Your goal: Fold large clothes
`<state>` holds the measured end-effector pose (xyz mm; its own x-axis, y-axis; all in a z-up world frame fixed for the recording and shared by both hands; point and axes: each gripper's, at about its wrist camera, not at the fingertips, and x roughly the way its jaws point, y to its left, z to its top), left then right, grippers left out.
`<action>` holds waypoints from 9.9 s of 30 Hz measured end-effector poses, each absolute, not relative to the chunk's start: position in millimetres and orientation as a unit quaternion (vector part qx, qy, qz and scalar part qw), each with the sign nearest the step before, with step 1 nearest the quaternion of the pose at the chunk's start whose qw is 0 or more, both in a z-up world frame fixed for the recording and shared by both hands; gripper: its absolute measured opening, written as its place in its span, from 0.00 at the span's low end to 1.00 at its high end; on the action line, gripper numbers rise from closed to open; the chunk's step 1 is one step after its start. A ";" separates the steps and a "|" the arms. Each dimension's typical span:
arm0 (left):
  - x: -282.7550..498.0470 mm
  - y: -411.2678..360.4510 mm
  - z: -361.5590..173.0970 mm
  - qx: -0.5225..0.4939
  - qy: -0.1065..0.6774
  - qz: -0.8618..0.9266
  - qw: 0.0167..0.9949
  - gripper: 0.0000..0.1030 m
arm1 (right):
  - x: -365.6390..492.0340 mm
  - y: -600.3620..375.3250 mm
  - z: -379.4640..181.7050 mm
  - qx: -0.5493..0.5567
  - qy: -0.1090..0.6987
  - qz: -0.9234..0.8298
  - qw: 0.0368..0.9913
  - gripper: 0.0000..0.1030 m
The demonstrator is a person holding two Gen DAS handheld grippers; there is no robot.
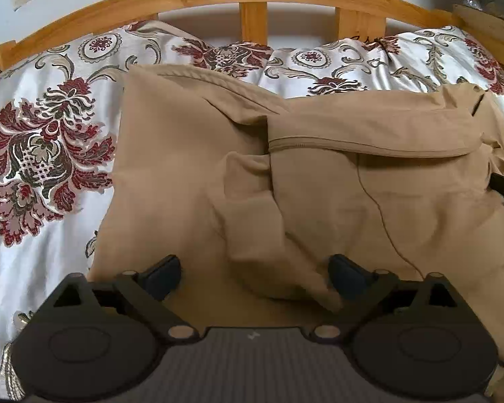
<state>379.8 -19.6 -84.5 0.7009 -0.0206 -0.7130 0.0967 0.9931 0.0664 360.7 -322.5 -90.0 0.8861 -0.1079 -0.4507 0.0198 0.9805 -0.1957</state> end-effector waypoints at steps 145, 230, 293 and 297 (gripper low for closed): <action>100.3 -2.4 20.9 0.188 0.271 -0.061 0.942 0.02 | 48.6 -298.3 4.7 -0.170 0.296 0.023 0.940 0.08; 282.4 131.7 0.3 -0.093 0.400 0.048 0.910 0.56 | 244.6 -424.1 -70.6 0.064 0.243 -0.095 0.963 0.13; 320.4 16.5 -85.5 0.025 0.330 -0.084 0.940 0.94 | 280.9 -233.2 -87.0 -0.139 0.205 0.076 0.966 0.96; 325.9 9.9 -82.6 0.040 0.350 -0.073 0.933 0.95 | 277.1 -230.9 -86.9 -0.149 0.209 0.071 0.964 0.96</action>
<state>325.9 9.9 -82.6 0.7443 -0.1075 -0.6592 0.1639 0.9862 0.0242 277.1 -230.9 -86.9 0.9023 0.0752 -0.4245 -0.1998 0.9455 -0.2571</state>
